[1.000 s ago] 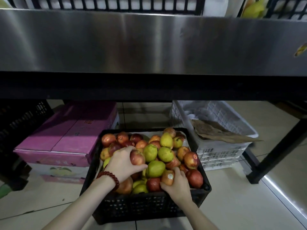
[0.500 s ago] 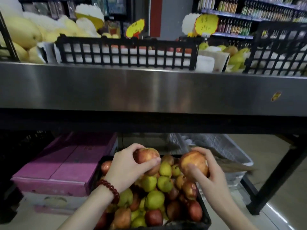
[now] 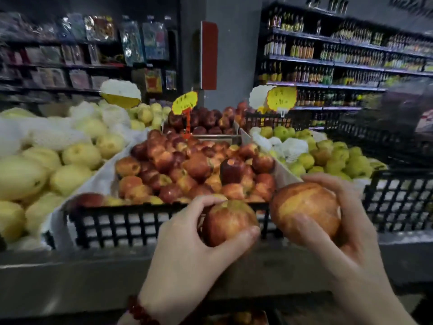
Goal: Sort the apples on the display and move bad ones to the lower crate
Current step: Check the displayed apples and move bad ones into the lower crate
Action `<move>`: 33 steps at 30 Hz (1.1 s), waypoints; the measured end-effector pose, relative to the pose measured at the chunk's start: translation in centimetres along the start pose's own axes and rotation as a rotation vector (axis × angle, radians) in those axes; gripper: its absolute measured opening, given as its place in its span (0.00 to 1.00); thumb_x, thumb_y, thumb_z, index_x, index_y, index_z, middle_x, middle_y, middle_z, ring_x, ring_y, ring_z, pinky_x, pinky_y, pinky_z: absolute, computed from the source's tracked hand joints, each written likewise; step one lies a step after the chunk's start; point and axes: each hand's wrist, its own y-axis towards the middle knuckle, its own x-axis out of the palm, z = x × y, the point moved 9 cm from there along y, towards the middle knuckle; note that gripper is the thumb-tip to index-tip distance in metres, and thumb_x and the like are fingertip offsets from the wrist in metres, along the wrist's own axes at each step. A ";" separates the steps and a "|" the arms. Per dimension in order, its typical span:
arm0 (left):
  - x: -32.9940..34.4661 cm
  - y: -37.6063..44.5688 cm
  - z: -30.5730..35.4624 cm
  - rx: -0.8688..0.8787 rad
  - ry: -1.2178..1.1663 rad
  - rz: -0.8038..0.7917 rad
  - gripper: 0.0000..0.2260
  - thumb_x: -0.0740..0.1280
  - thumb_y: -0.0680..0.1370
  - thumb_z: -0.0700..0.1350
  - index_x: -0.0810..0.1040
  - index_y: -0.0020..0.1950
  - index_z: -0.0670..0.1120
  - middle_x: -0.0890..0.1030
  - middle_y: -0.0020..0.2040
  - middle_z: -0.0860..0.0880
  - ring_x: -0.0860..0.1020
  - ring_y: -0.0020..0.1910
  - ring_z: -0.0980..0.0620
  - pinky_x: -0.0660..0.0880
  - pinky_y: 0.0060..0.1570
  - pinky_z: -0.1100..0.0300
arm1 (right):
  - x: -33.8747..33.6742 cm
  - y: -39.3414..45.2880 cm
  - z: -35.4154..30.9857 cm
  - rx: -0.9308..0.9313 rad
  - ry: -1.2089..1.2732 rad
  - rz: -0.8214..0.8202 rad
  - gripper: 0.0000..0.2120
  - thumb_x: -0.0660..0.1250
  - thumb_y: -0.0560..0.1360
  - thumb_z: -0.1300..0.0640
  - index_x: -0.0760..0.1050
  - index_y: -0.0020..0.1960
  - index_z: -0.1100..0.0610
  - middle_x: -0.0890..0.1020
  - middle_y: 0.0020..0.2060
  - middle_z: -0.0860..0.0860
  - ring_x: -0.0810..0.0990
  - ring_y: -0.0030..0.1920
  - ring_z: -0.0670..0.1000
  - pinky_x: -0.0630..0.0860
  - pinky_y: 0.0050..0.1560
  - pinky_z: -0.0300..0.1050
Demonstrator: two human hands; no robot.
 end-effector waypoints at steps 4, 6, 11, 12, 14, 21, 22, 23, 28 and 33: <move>-1.3 6.5 0.4 -0.097 0.058 0.000 0.24 0.70 0.56 0.68 0.76 0.47 0.58 0.81 0.41 0.61 0.78 0.43 0.67 0.73 0.39 0.73 | 1.3 5.6 1.6 0.165 -0.084 -0.023 0.24 0.66 0.64 0.39 0.72 0.58 0.41 0.79 0.52 0.38 0.80 0.49 0.41 0.76 0.44 0.31; -1.8 9.6 0.1 -0.134 0.143 -0.016 0.23 0.70 0.61 0.66 0.75 0.50 0.56 0.76 0.47 0.61 0.75 0.47 0.63 0.70 0.43 0.71 | 1.9 8.1 3.0 0.256 -0.150 -0.047 0.25 0.66 0.63 0.36 0.71 0.59 0.40 0.80 0.51 0.41 0.80 0.49 0.42 0.77 0.48 0.39; -2.0 16.4 -3.1 -0.288 0.321 -0.092 0.26 0.71 0.67 0.64 0.77 0.58 0.50 0.74 0.55 0.50 0.73 0.54 0.54 0.68 0.52 0.67 | 4.2 13.0 7.3 0.421 -0.261 -0.143 0.23 0.68 0.65 0.37 0.70 0.58 0.40 0.79 0.53 0.42 0.78 0.52 0.42 0.75 0.50 0.41; -2.0 17.4 -4.0 -0.322 0.352 -0.106 0.27 0.71 0.67 0.63 0.77 0.59 0.48 0.75 0.56 0.49 0.74 0.56 0.52 0.68 0.54 0.65 | 4.6 13.7 8.1 0.446 -0.291 -0.153 0.23 0.68 0.64 0.38 0.70 0.58 0.40 0.79 0.52 0.43 0.77 0.52 0.42 0.73 0.48 0.37; -2.2 19.1 -5.8 -0.376 0.410 -0.119 0.27 0.72 0.68 0.61 0.78 0.60 0.46 0.74 0.58 0.46 0.74 0.58 0.49 0.68 0.56 0.64 | 5.3 14.8 10.3 0.489 -0.337 -0.162 0.24 0.67 0.63 0.38 0.70 0.58 0.41 0.78 0.52 0.44 0.77 0.52 0.45 0.71 0.47 0.35; -3.6 22.0 -12.1 -0.500 0.567 -0.136 0.31 0.73 0.70 0.56 0.70 0.68 0.45 0.71 0.64 0.43 0.73 0.61 0.44 0.71 0.60 0.55 | 6.4 15.7 16.7 0.598 -0.501 -0.218 0.30 0.74 0.68 0.50 0.65 0.66 0.51 0.74 0.56 0.50 0.75 0.53 0.52 0.71 0.47 0.43; -3.3 22.0 -12.8 -0.485 0.579 -0.156 0.30 0.73 0.70 0.55 0.70 0.68 0.45 0.70 0.64 0.44 0.73 0.61 0.44 0.71 0.60 0.55 | 6.4 15.4 17.4 0.615 -0.529 -0.232 0.32 0.75 0.68 0.50 0.64 0.68 0.51 0.74 0.57 0.51 0.75 0.54 0.52 0.72 0.49 0.44; -3.0 22.1 -13.4 -0.465 0.590 -0.181 0.29 0.72 0.71 0.55 0.69 0.68 0.46 0.71 0.64 0.44 0.73 0.61 0.45 0.71 0.60 0.56 | 6.5 15.1 18.0 0.628 -0.553 -0.248 0.34 0.75 0.68 0.50 0.63 0.68 0.51 0.74 0.59 0.52 0.76 0.56 0.53 0.73 0.51 0.45; -2.5 22.4 -14.8 -0.425 0.520 -0.188 0.28 0.67 0.76 0.52 0.65 0.72 0.44 0.70 0.69 0.45 0.71 0.66 0.46 0.71 0.64 0.55 | 6.8 15.0 19.6 0.659 -0.594 -0.271 0.39 0.77 0.68 0.52 0.61 0.71 0.56 0.65 0.70 0.55 0.65 0.71 0.57 0.65 0.69 0.49; -2.7 22.4 -14.7 -0.385 0.552 -0.201 0.24 0.64 0.78 0.53 0.67 0.70 0.44 0.71 0.68 0.46 0.71 0.66 0.46 0.71 0.64 0.53 | 6.6 15.2 19.9 0.697 -0.625 -0.317 0.38 0.75 0.69 0.50 0.62 0.72 0.58 0.66 0.69 0.56 0.65 0.71 0.58 0.65 0.69 0.50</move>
